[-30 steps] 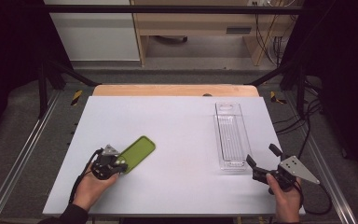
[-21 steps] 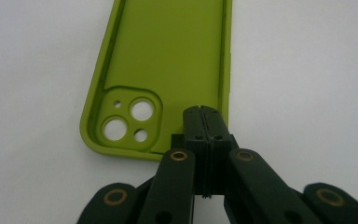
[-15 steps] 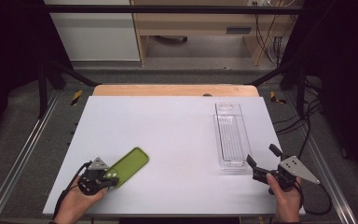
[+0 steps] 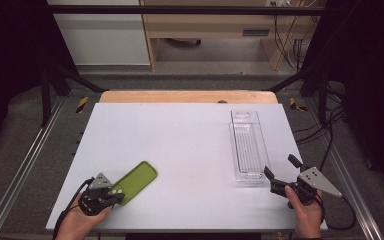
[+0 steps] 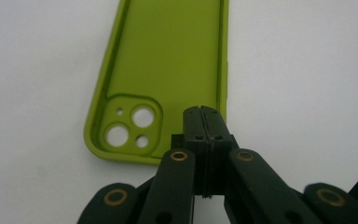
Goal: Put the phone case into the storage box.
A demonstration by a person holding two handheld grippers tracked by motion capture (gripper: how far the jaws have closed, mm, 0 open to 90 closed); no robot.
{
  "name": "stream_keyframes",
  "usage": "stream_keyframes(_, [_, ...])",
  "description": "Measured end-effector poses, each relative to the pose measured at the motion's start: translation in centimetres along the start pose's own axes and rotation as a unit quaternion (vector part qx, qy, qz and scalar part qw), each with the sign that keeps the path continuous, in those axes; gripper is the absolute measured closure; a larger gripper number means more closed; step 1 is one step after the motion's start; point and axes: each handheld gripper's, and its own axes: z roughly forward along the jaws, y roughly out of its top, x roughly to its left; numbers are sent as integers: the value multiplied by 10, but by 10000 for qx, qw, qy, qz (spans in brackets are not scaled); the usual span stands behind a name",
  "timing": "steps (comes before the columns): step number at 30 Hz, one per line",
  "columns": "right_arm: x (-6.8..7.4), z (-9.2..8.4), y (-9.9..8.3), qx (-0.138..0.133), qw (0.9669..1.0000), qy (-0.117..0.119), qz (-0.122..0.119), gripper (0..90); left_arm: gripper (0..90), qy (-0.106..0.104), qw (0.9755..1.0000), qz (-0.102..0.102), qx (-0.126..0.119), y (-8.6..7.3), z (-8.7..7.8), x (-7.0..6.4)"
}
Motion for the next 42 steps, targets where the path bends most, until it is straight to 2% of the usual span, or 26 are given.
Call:
stream_keyframes(3, [-1, -1, 1, -33, 10000, -6, 33, 52, 900, 150, 9992, 126, -355, 7, -8, 0])
stream_keyframes(4, [-1, -1, 1, -40, 10000, -2, 62, 52, 896, 251, 9980, 235, -521, 11, -11, 1])
stream_keyframes(6, [0, 0, 1, -33, 10000, -1, 39, 52, 777, 385, 9962, 323, -706, 14, -13, 0])
stream_keyframes(7, [1, 0, 1, -17, 10000, 6, 28, 52, 622, 485, 9937, 407, -926, 18, -15, 1])
stream_keyframes(8, [1, 0, 1, -17, 10000, 6, 28, 52, 546, 485, 9937, 407, -926, 18, -15, 1])
stream_keyframes(9, [1, 0, 0, -3, 10000, 5, 9, 52, 463, 515, 9927, 436, -1001, 19, -15, 3])
stream_keyframes(10, [1, 0, 0, -3, 10000, 5, 9, 52, 463, 560, 9922, 434, -1028, 20, -14, 4])
stream_keyframes(11, [0, 1, 0, 8, 10000, 3, 2, 52, 308, 569, 9919, 393, -1066, 20, -13, 5])
stream_keyframes(12, [0, 1, 0, 8, 10000, 7, 13, 52, 251, 550, 9921, 355, -1071, 19, -11, 8])
stream_keyframes(13, [0, 1, 0, 7, 10000, 14, 16, 52, 203, 528, 9928, 333, -1023, 18, -9, 10])
stream_keyframes(14, [0, 1, 0, 7, 10000, 14, 16, 52, 203, 530, 9930, 306, -1010, 16, -7, 11])
stream_keyframes(17, [2, 1, 0, 25, 10000, 23, 2, 51, 81, 443, 9939, 220, -989, 9, -2, 15])
stream_keyframes(20, [2, 1, 0, 31, 10000, 25, -2, 50, 37, 241, 9958, 98, -880, 2, 2, 17])
stream_keyframes(21, [3, 1, 1, 24, 10000, 21, -8, 50, 34, 194, 9970, 176, -729, -3, 8, 16])
stream_keyframes(30, [4, 2, 0, 50, 10000, 67, -10, 50, 35, 146, 9978, 222, -601, -8, 19, 17])
stream_keyframes(36, [3, 1, 0, 28, 10000, 56, 3, 50, 41, 76, 9987, 333, -388, -9, 25, 15])
stream_keyframes(42, [4, 2, 0, 30, 10000, 65, -2, 50, 54, 125, 9991, 279, -277, -10, 30, 17])
